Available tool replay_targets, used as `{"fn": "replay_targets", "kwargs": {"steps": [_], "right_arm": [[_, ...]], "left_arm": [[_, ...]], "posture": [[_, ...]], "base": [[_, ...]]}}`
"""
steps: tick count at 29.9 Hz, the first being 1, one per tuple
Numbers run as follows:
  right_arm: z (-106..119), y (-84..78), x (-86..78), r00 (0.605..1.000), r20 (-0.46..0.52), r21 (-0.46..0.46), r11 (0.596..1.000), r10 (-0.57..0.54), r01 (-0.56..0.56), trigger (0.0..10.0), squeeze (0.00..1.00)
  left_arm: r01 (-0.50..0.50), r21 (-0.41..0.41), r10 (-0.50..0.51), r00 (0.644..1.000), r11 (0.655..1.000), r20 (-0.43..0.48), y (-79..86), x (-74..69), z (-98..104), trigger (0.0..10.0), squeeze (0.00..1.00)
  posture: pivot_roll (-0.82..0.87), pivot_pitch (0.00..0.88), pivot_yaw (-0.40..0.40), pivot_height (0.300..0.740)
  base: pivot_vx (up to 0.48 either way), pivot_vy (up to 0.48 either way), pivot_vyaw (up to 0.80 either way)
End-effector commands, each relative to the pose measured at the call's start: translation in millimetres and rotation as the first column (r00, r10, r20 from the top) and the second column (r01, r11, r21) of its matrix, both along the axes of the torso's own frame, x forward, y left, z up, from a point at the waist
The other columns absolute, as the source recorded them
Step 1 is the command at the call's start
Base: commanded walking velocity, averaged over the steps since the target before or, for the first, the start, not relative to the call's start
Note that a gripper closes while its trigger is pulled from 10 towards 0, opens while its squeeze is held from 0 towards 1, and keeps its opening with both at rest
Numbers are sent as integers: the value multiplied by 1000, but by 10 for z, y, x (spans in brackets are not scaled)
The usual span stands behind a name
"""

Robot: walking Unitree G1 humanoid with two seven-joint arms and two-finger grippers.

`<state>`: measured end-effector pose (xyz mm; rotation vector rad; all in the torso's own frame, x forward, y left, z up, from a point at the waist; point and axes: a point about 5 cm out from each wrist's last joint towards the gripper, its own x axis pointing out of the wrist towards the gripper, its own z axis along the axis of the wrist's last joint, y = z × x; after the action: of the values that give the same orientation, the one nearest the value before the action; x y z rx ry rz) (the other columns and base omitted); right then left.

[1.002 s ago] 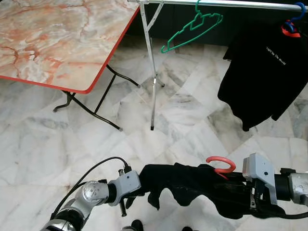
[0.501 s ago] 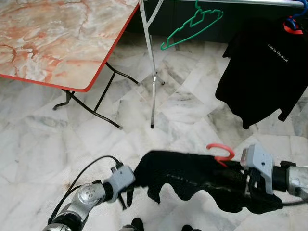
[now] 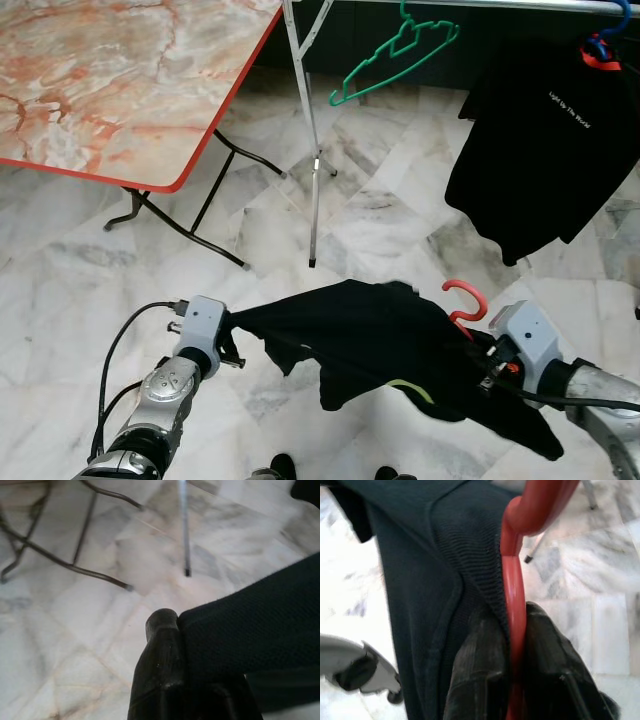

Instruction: Hang hanger

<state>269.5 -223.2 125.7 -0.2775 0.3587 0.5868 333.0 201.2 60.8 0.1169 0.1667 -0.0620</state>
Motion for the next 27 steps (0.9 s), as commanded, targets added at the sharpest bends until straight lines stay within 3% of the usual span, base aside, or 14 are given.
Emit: {"fn": "replay_targets", "kwargs": {"steps": [1, 5, 7, 9, 12, 14, 16, 17, 18, 19, 21, 24, 27], "right_arm": [[-8, -321, 16, 978, 14, -58, 976, -207, 208, 10000, 0], [74, -337, 102, 959, 70, 7, 961, -275, 275, 10000, 0], [147, -403, 181, 924, 98, 68, 929, -369, 364, 10000, 0], [246, -425, 246, 891, 116, 187, 891, -438, 414, 10000, 0], [312, -423, 285, 870, 123, 275, 859, -477, 432, 10000, 0], [322, -422, 298, 863, 118, 299, 846, -491, 441, 10000, 0], [346, -405, 329, 849, 109, 365, 815, -518, 450, 10000, 0], [355, -375, 346, 845, 98, 407, 796, -526, 448, 10000, 0], [362, -307, 363, 850, 87, 460, 778, -520, 429, 10000, 0], [362, -307, 363, 850, 87, 460, 778, -520, 429, 10000, 0], [359, -151, 389, 871, 73, 521, 763, -486, 383, 10000, 0], [348, -72, 404, 884, 64, 531, 766, -463, 362, 10000, 0], [317, -37, 411, 894, 55, 513, 781, -444, 356, 10000, 0]], "left_arm": [[-233, -22, 232, 972, 972, -49, 386, -135, -101, 0, 0], [-198, -17, 197, 978, 980, -67, 339, -132, -122, 0, 0], [-118, 13, 119, 990, 993, -73, 252, -132, -142, 0, 0], [2, 43, 3, 994, 999, -107, 124, -145, -194, 0, 0], [181, 106, -165, 975, 978, -146, -48, -173, -246, 0, 0], [235, 118, -215, 963, 965, -164, -99, -186, -266, 0, 0], [358, 158, -324, 923, 920, -209, -209, -219, -307, 0, 0], [466, 174, -420, 873, 867, -246, -301, -254, -336, 0, 0], [610, 178, -548, 781, 772, -300, -425, -315, -373, 0, 0], [610, 178, -548, 781, 772, -300, -425, -315, -373, 0, 0], [760, 112, -658, 618, 641, -431, -513, -412, -458, 0, 0], [798, 78, -669, 549, 598, -501, -520, -457, -510, 0, 0], [792, 66, -674, 557, 607, -485, -551, -436, -492, 0, 0]], "posture": [[-67, 238, 52, 740], [-66, 227, 49, 740], [-67, 219, 45, 740], [-64, 212, 42, 740], [-64, 205, 37, 740], [-64, 205, 36, 740], [-63, 204, 31, 740], [-61, 207, 27, 740], [-58, 211, 25, 740], [-58, 211, 25, 740], [-52, 220, 21, 740], [-48, 223, 17, 740], [-50, 226, 15, 740]], "base": [[0, 0, 0], [0, 0, 0], [0, 0, 0], [0, 0, 0], [0, 0, 0], [0, 0, 0], [0, 0, 0], [0, 0, 0], [0, 0, 0], [0, 0, 0], [0, 0, 0], [0, 0, 0], [0, 0, 0]]}}
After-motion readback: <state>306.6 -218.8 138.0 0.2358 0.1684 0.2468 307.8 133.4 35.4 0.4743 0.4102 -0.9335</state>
